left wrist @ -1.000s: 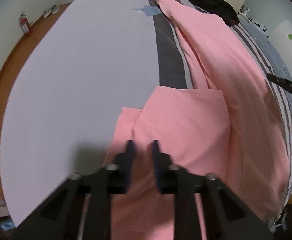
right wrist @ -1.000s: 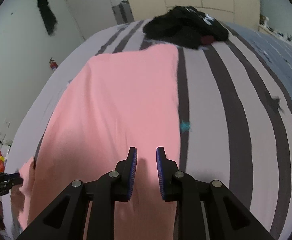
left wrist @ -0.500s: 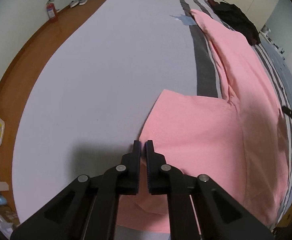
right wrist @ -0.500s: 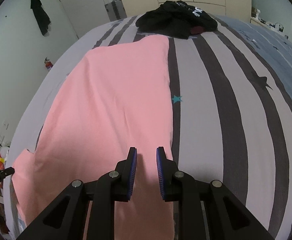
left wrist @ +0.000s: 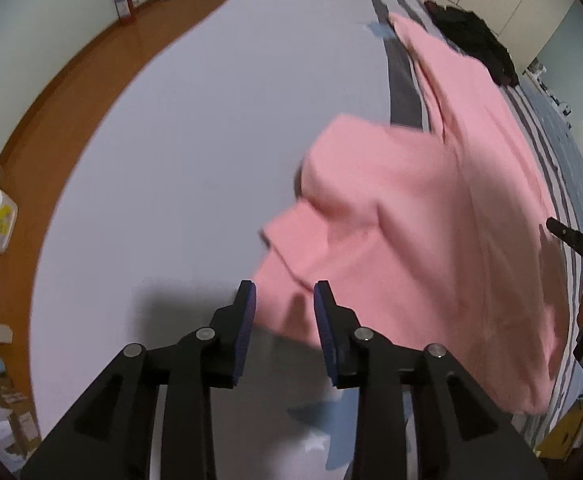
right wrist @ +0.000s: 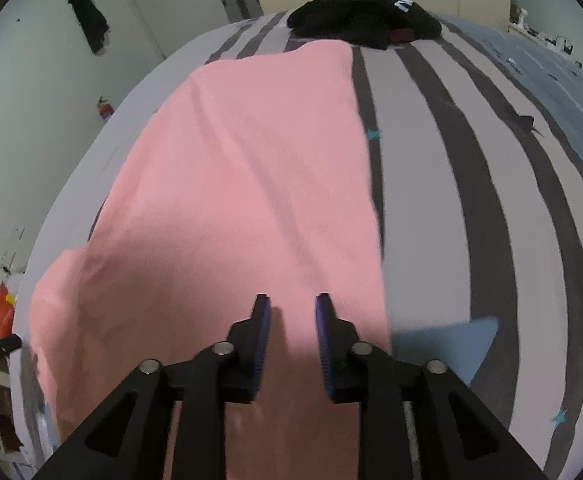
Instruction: Fold clothes
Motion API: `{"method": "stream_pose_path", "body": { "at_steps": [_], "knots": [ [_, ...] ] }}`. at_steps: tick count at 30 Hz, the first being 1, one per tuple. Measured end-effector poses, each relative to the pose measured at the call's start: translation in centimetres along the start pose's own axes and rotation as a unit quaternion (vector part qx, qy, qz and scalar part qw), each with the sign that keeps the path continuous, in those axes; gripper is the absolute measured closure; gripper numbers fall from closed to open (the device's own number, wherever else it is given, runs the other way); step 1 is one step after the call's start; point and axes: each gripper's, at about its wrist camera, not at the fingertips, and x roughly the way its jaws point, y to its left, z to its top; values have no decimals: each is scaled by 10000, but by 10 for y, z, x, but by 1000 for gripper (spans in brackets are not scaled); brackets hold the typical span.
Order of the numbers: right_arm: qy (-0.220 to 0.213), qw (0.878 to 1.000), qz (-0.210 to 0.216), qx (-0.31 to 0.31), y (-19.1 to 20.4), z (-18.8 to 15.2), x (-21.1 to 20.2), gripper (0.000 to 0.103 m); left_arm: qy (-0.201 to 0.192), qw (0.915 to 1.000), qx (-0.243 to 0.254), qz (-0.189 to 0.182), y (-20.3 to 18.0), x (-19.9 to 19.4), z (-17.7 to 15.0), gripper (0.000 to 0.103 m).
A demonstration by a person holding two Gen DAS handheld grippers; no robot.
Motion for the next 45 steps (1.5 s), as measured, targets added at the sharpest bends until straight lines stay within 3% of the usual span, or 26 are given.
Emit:
{"method": "stream_pose_path", "body": {
  "at_steps": [3,6,12,14,15,20,25,29,32,37,42,45],
  "knots": [
    [94,9999,31,-97,7,-12,0,76,3,9993,-293,-215,11,-6,-19,76],
    [122,9998,77,-128,11,-20,-2,76,-99,9987,-409,-291,6,0,-15,76],
    [160,9997,88,-184,17,-24,0,76,46,9991,-396,-155,-1,18,-13,76],
    [169,9996,81,-189,18,-26,0,76,-104,9986,-449,-263,1,8,-16,97],
    [174,9996,70,-192,18,-28,1,76,-188,9982,-478,-314,2,2,-18,100],
    [229,9995,4,-215,17,-35,5,76,-473,9962,-669,-309,14,-39,-37,100],
    [221,9993,-21,-305,18,-40,4,76,-109,9974,-707,88,15,-26,-56,99],
    [220,9993,-13,-311,14,-42,5,76,47,9885,-1475,343,45,-20,-62,99],
    [230,9992,-5,-338,14,-44,5,76,-319,9925,-1086,466,30,-36,-53,99],
    [258,9990,11,-353,10,-47,3,76,-689,9972,-239,-148,-24,-36,-20,99],
    [179,9992,-21,-346,5,-38,0,76,-763,9946,304,-640,-68,-11,15,98],
    [73,9994,-36,-326,1,-30,-1,76,-632,9954,473,-535,-81,16,27,96]
  ]
}}
